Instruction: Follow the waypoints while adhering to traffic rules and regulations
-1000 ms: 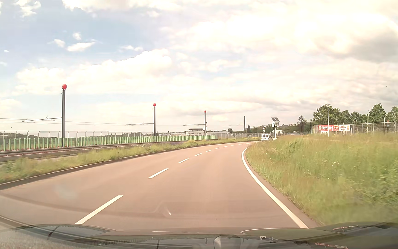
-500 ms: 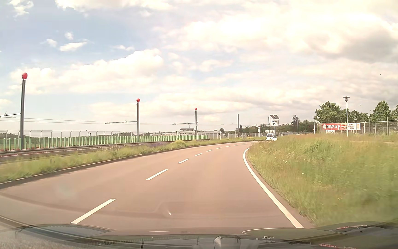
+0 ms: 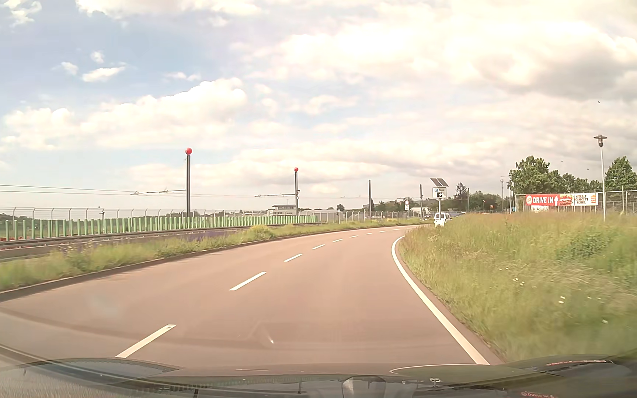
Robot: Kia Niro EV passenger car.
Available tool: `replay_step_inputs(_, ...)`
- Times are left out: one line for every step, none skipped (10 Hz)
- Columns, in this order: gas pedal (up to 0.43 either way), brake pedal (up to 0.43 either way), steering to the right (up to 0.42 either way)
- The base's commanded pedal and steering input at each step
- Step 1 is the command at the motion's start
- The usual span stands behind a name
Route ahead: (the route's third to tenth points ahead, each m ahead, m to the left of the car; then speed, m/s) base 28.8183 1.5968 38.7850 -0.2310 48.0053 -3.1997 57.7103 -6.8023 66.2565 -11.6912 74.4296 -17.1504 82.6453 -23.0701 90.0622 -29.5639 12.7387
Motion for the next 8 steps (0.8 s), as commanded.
replay_step_inputs(0.047,0.000,0.025)
replay_step_inputs(0.047,0.000,0.026)
replay_step_inputs(0.047,0.000,0.026)
replay_step_inputs(0.047,0.000,0.028)
replay_step_inputs(0.047,0.000,0.028)
replay_step_inputs(0.047,0.000,0.029)
replay_step_inputs(0.047,0.000,0.031)
replay_step_inputs(0.047,0.000,0.032)
